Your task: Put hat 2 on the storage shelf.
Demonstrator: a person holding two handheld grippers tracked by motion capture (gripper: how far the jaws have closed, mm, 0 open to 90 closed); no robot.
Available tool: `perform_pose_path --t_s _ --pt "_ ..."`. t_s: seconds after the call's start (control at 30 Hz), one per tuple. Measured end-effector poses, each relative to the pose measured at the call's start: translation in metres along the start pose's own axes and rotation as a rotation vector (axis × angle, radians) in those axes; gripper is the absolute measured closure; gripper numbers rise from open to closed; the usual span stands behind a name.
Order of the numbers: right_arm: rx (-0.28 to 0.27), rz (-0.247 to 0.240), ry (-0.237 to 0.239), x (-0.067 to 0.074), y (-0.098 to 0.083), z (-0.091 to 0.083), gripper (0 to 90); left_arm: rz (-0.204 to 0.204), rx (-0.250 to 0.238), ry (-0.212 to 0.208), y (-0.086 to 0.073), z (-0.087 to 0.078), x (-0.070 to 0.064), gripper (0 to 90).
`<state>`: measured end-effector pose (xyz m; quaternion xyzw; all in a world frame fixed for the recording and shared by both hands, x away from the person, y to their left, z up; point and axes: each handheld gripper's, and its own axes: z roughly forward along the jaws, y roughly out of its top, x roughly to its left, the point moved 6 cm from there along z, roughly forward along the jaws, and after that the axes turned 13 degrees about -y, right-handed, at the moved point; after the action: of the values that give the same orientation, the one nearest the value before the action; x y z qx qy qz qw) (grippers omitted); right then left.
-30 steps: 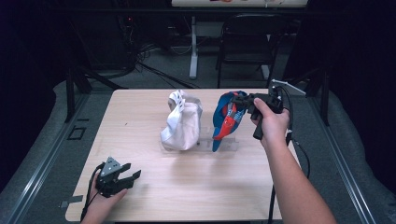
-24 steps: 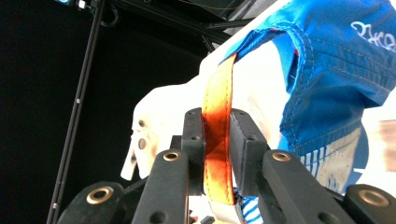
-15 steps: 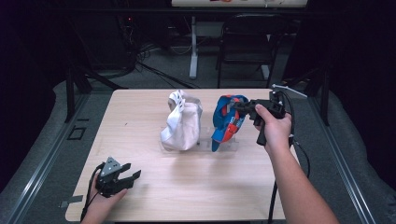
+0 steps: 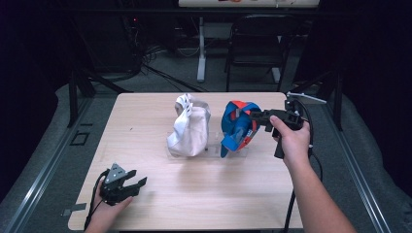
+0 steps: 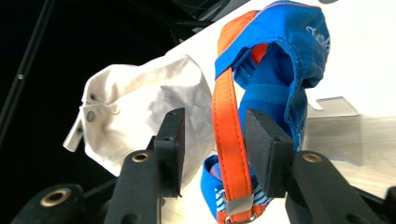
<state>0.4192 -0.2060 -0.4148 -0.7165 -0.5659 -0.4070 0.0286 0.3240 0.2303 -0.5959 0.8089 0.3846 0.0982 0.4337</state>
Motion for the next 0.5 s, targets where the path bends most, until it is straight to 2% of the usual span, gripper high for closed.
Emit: perform_pose_path --t_s 0.23,0.37,0.5 --pt "-0.025 -0.032 -0.04 -0.0075 -0.0027 -0.0055 54.1 -0.001 -0.001 0.002 0.0 0.0009 -0.0004 46.3" --pt "-0.03 -0.029 -0.033 -0.0091 -0.0041 -0.0075 54.1 -0.001 -0.002 0.002 0.0 0.0008 -0.0004 46.3" --pt "-0.023 -0.048 -0.032 -0.0107 -0.0073 -0.0083 53.8 0.002 0.003 0.0 -0.0002 0.0006 -0.0001 46.2"
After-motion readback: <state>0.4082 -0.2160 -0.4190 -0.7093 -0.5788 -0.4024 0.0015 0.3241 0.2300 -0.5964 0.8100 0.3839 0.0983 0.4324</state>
